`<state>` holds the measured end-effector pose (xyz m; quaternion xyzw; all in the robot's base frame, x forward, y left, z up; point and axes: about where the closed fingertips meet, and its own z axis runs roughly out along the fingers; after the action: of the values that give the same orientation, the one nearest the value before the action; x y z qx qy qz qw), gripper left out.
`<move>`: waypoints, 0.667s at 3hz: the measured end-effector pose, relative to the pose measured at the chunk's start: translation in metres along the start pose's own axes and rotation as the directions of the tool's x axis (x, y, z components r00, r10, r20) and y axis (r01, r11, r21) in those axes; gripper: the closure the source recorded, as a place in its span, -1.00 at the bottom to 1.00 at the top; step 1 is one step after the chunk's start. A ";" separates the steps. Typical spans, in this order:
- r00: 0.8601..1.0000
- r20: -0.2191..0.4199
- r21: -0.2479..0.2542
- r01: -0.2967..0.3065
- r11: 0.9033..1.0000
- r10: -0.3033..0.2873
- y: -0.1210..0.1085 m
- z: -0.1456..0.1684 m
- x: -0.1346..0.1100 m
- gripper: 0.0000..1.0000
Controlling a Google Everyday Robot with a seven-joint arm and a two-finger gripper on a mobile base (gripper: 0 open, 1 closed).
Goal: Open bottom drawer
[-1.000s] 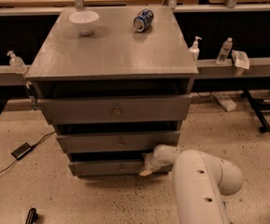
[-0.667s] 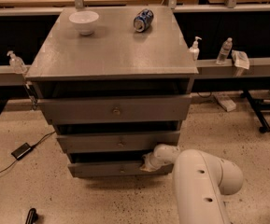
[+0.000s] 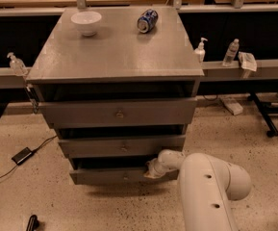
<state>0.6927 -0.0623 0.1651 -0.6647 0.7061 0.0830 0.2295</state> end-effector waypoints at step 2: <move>1.000 0.000 0.000 0.000 1.000 0.000 0.000 0.000 0.000 1.00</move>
Offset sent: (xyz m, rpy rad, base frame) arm -0.1640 0.0774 0.0266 0.2472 0.2840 0.2543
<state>0.6925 -0.0621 0.1654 -0.6648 0.7061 0.0832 0.2294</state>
